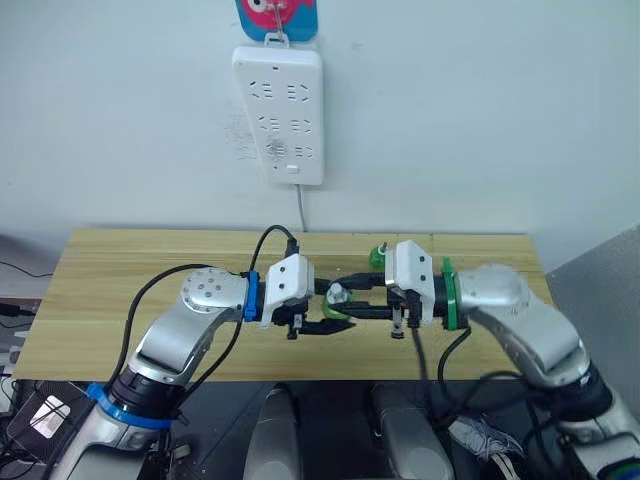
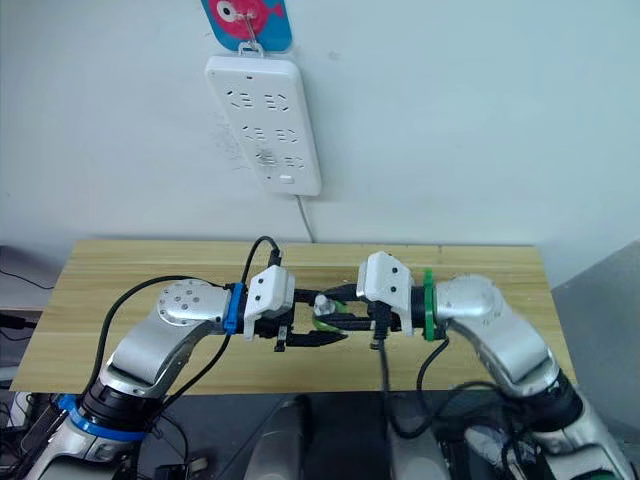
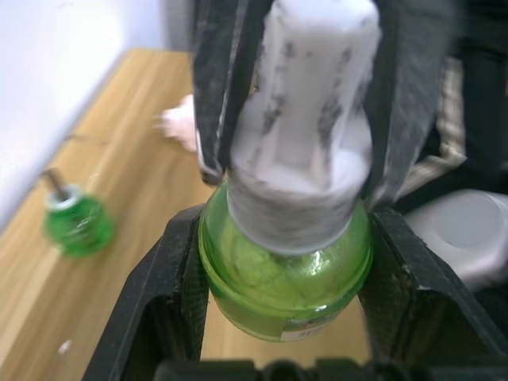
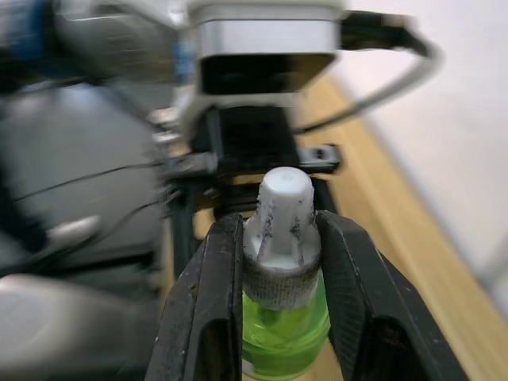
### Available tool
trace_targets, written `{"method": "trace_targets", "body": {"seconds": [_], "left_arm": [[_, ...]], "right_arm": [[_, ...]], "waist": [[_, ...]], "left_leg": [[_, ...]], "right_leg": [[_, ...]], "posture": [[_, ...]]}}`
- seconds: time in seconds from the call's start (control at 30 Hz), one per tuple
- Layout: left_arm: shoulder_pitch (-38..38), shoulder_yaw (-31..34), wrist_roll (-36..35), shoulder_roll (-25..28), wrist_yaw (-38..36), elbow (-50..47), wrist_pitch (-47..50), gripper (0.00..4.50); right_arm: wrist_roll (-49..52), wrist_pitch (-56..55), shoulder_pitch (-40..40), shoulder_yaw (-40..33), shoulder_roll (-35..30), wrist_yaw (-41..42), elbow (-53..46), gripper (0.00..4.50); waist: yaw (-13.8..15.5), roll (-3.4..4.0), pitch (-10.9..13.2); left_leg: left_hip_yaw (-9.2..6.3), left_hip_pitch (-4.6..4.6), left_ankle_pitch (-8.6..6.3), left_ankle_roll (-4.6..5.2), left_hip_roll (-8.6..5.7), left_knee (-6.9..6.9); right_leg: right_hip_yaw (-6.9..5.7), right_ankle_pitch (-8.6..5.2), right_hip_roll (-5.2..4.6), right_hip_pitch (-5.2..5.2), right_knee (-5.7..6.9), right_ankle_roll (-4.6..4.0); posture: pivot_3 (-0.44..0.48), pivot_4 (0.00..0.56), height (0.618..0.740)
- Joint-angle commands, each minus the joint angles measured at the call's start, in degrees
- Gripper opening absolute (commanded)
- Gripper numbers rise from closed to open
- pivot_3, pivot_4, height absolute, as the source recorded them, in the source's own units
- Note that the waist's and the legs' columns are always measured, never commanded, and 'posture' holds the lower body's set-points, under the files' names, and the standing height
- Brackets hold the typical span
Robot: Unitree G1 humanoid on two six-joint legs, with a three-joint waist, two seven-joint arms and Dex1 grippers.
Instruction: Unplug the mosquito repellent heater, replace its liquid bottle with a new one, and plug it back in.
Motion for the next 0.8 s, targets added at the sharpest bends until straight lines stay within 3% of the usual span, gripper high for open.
{"method": "trace_targets", "body": {"seconds": [0.03,0.17,0.37,0.5,0.67,0.8], "left_arm": [[0.93,0.89,-2.99,1.7,-3.98,-2.37,-1.66,2.26],[0.96,1.33,-2.82,0.89,-2.07,-2.32,-1.46,2.26],[1.62,0.97,-1.37,0.55,-0.23,-1.17,-2.16,2.26],[1.22,0.38,-0.64,0.22,-0.09,-0.27,-2.91,2.26],[0.47,-0.21,-0.34,-0.64,0.11,0.08,-2.66,2.26],[0.58,-0.69,-0.09,-1.18,0.22,-0.47,-2.47,2.26]], "right_arm": [[2.5,0.08,-2.4,-1.17,-2.44,6.88,1.76,0.98],[5.18,3.65,-1.9,-2.79,-1.94,4.42,-1.28,0.98],[5.88,6.05,3.53,-10.74,-5.09,-2.87,-8.67,3.09],[5.93,9.63,7.5,-10.27,-4.73,-8.45,-15.87,4.44],[2.94,12.3,10.21,-5.07,-0.87,-15.9,-20.29,4.5],[-1.79,12.15,8.34,-1.51,3.66,-21.49,-16.47,4.5]], "waist": [[0.07,0.0,0.0],[0.29,0.0,0.0],[0.81,0.0,-0.01],[0.84,0.01,-0.02],[0.53,0.0,-0.13],[0.35,0.0,-0.37]], "left_leg": [[0.0,0.0,0.0,0.0,-0.01,-0.01],[-0.05,-0.01,0.0,0.0,-0.01,0.01],[-0.06,0.0,0.0,0.0,-0.06,0.08],[-0.06,0.0,0.0,0.0,-0.04,0.06],[-0.05,0.03,0.01,0.0,-0.03,0.09],[-0.04,0.03,0.01,-0.01,-0.04,0.09]], "right_leg": [[0.0,0.0,-0.01,0.0,0.01,0.0],[-0.04,0.0,-0.02,0.0,0.04,-0.01],[-0.02,0.0,-0.04,0.0,0.17,0.0],[-0.02,-0.01,-0.01,-0.02,0.19,-0.01],[0.01,-0.01,0.0,-0.03,0.31,-0.01],[0.03,-0.02,-0.01,-0.03,0.3,-0.01]], "posture": [[0.002,0.257,0.735],[-0.002,0.256,0.735],[-0.025,0.259,0.735],[-0.031,0.261,0.735],[-0.04,0.26,0.735],[-0.04,0.26,0.735]]}}
